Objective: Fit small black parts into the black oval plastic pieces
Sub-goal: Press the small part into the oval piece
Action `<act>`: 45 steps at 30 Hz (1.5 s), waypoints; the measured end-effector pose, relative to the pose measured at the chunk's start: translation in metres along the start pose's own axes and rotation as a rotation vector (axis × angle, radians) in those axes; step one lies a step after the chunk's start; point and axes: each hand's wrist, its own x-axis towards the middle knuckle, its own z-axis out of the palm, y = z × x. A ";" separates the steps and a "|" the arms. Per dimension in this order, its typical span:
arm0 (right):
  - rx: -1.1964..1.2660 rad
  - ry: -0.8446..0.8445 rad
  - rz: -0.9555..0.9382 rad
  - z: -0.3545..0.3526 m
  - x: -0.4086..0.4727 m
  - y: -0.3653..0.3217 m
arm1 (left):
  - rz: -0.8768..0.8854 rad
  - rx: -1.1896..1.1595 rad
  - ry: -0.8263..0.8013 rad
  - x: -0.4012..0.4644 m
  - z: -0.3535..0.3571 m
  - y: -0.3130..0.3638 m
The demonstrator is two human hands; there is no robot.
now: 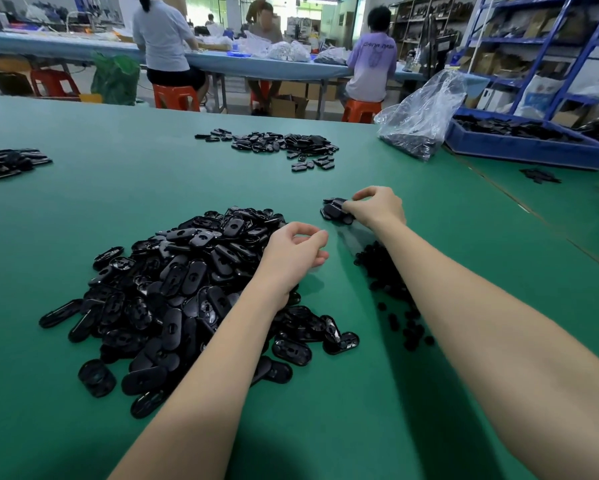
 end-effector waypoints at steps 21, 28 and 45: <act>-0.219 -0.501 -0.363 -0.063 -0.081 0.024 | 0.134 0.981 -0.645 -0.026 -0.019 0.045; -0.200 -0.518 -0.363 -0.068 -0.077 0.027 | 0.081 1.132 -0.680 -0.029 -0.014 0.049; -0.131 -0.557 -0.340 -0.071 -0.084 0.024 | 0.249 1.088 -0.415 -0.027 -0.013 0.043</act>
